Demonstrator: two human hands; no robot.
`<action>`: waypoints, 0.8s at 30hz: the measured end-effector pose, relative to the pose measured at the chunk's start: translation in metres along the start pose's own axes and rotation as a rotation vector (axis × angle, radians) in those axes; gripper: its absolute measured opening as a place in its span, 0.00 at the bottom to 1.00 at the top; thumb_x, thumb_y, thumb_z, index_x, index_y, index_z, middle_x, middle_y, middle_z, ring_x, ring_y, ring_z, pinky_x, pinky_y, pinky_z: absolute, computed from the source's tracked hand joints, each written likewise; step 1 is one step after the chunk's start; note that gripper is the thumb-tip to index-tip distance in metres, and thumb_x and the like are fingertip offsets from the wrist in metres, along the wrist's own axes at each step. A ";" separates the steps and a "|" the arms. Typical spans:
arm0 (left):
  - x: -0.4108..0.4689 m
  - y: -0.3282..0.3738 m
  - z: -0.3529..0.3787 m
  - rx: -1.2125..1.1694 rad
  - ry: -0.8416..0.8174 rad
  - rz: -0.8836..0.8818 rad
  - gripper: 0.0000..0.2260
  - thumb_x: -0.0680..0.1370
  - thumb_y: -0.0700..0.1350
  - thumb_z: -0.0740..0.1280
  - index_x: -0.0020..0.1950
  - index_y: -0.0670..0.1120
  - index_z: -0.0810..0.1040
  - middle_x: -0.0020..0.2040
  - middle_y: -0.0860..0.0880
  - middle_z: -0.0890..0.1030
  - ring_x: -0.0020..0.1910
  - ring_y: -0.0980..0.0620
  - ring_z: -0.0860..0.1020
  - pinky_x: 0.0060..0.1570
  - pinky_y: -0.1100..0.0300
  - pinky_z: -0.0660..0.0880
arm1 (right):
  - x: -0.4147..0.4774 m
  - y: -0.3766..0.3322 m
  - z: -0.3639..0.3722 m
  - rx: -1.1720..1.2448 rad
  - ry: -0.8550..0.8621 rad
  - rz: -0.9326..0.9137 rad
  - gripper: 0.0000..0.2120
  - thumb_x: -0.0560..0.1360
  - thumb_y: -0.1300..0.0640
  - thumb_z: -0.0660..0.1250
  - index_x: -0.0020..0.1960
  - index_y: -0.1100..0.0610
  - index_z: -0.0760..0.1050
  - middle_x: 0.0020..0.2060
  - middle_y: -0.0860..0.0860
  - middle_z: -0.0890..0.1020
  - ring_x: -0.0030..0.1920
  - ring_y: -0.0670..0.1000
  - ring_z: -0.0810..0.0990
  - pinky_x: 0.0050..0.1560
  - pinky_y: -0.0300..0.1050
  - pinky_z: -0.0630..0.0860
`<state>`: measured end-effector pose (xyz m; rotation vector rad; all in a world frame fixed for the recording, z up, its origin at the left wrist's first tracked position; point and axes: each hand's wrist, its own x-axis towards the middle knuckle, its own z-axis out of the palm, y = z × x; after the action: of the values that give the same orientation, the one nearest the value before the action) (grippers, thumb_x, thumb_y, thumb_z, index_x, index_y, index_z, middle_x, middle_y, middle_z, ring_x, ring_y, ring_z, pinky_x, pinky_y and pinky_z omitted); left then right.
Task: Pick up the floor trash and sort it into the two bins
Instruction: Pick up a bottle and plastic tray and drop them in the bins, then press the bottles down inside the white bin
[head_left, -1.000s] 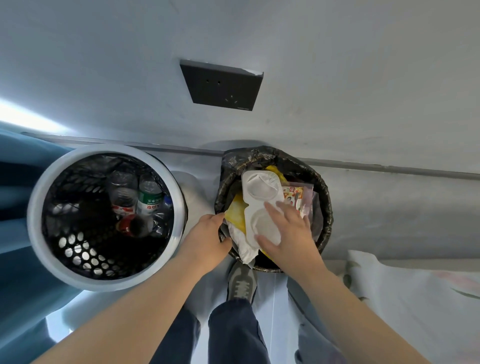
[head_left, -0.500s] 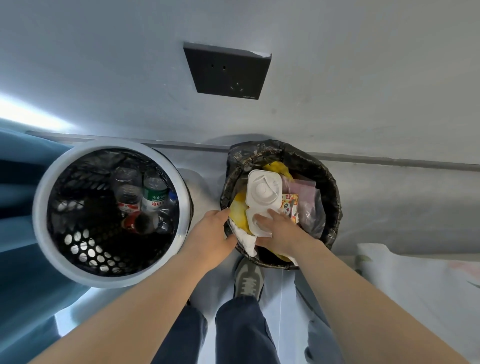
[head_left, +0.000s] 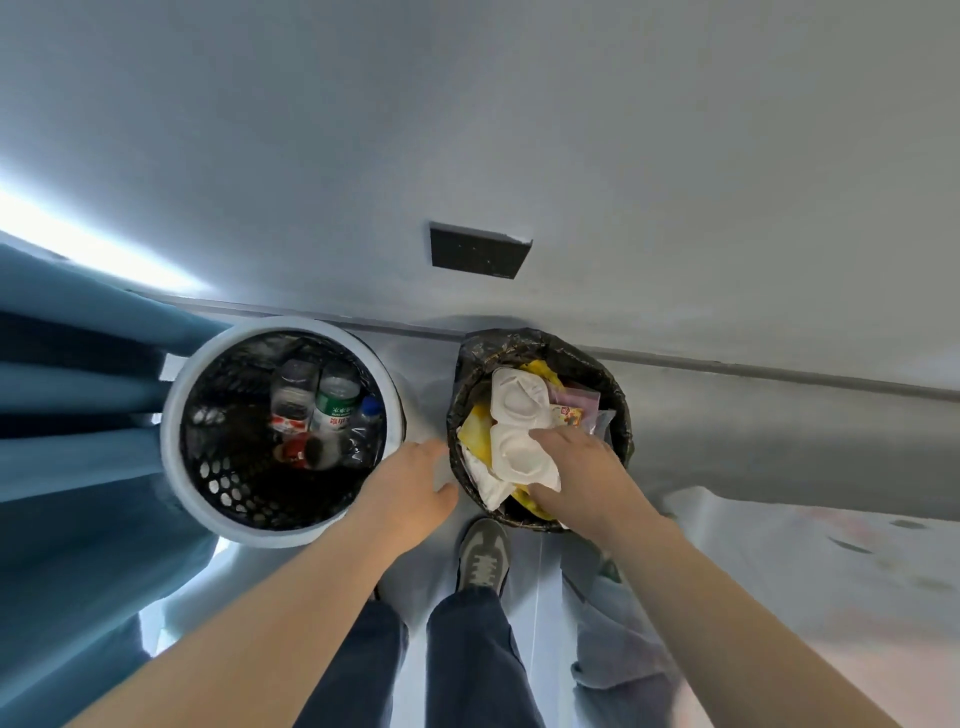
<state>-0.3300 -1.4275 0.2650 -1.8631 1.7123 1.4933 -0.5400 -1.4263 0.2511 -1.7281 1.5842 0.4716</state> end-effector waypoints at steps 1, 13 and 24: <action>-0.012 0.004 -0.009 0.015 -0.005 0.009 0.19 0.79 0.46 0.62 0.69 0.47 0.68 0.64 0.45 0.75 0.61 0.47 0.75 0.59 0.55 0.73 | -0.012 -0.007 -0.011 -0.014 0.004 -0.009 0.25 0.76 0.48 0.63 0.72 0.50 0.66 0.68 0.51 0.71 0.68 0.54 0.68 0.71 0.52 0.63; -0.198 0.061 -0.132 0.240 0.048 0.157 0.16 0.79 0.49 0.61 0.65 0.46 0.70 0.61 0.47 0.74 0.60 0.46 0.74 0.60 0.53 0.72 | -0.179 -0.126 -0.173 -0.096 0.080 -0.172 0.22 0.77 0.53 0.63 0.70 0.49 0.68 0.67 0.47 0.71 0.67 0.52 0.70 0.64 0.45 0.69; -0.347 0.073 -0.226 0.115 0.257 0.128 0.14 0.78 0.50 0.62 0.63 0.50 0.72 0.58 0.50 0.74 0.57 0.49 0.74 0.55 0.58 0.72 | -0.280 -0.235 -0.275 -0.239 0.167 -0.274 0.15 0.74 0.55 0.63 0.60 0.49 0.75 0.52 0.46 0.79 0.54 0.49 0.77 0.50 0.45 0.75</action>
<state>-0.2099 -1.3929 0.6668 -1.9894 2.0194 1.2083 -0.4182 -1.4362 0.6926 -2.1796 1.4167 0.4007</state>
